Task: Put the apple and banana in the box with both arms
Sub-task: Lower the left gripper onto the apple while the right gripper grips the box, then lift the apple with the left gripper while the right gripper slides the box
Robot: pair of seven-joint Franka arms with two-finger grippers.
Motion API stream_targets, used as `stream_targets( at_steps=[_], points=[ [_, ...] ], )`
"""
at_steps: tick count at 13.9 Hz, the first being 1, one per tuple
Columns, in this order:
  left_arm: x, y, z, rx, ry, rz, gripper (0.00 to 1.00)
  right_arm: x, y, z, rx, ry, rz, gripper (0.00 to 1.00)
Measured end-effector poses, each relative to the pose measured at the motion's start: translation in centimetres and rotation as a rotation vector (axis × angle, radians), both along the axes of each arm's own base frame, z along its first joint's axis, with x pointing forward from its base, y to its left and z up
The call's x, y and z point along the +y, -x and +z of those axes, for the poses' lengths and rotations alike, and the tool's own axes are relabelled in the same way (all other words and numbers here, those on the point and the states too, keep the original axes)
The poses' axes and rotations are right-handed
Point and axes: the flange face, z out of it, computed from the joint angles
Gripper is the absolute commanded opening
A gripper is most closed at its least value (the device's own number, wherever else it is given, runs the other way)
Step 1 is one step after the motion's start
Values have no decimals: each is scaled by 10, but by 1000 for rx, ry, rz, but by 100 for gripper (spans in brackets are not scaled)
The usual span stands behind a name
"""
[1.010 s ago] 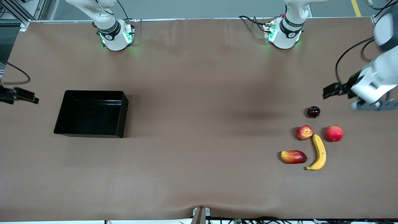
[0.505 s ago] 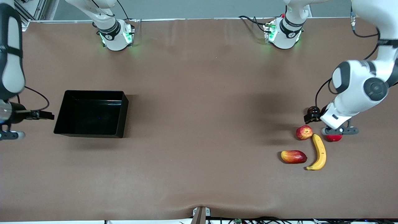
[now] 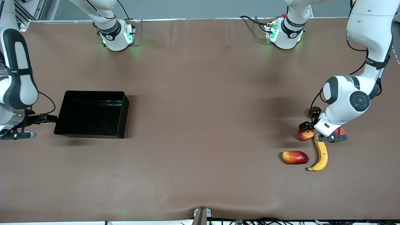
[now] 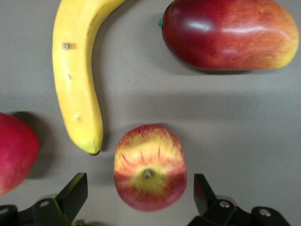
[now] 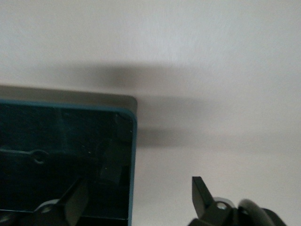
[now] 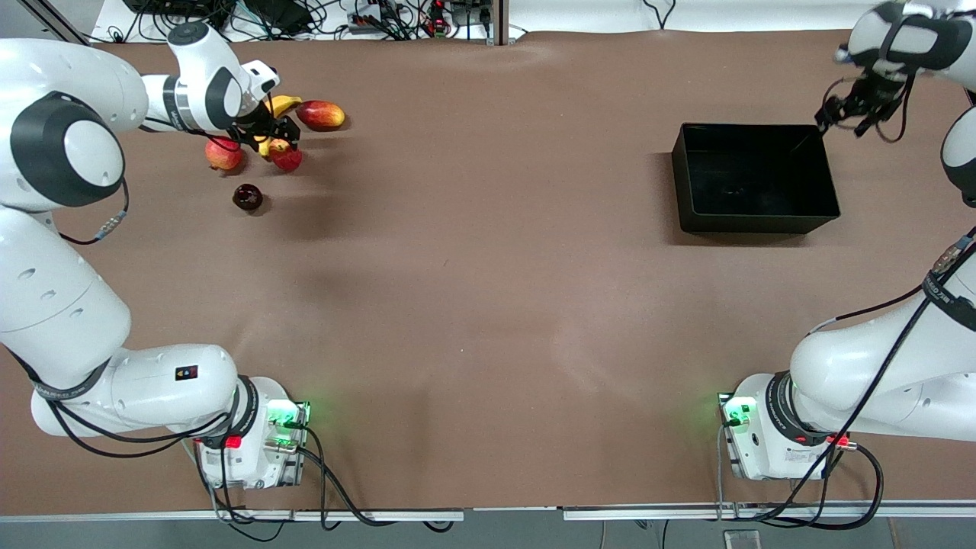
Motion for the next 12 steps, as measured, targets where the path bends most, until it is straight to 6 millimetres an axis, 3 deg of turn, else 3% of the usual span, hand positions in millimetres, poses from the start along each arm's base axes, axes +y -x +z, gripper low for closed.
stream_targets(
  at_steps=[2,3,4,7,9,11,12],
  points=[
    [1,-2,-12,-3,4,4,38,7,11,-23,6,-8,5,6],
    [1,-3,-15,-4,6,12,11,10,15,-31,5,-9,7,0],
    [1,-5,-14,-8,8,25,0,11,20,-38,6,-11,5,0],
    [1,-10,-9,-21,9,39,0,12,27,-46,17,-19,-3,0],
    [1,-16,4,-46,7,39,0,13,25,-43,26,-29,-9,0],
    [0,-21,30,-61,1,36,0,14,17,-25,59,-46,-10,0],
    [0,-23,47,-56,-4,35,0,15,8,-6,74,-66,-16,0]
  ],
)
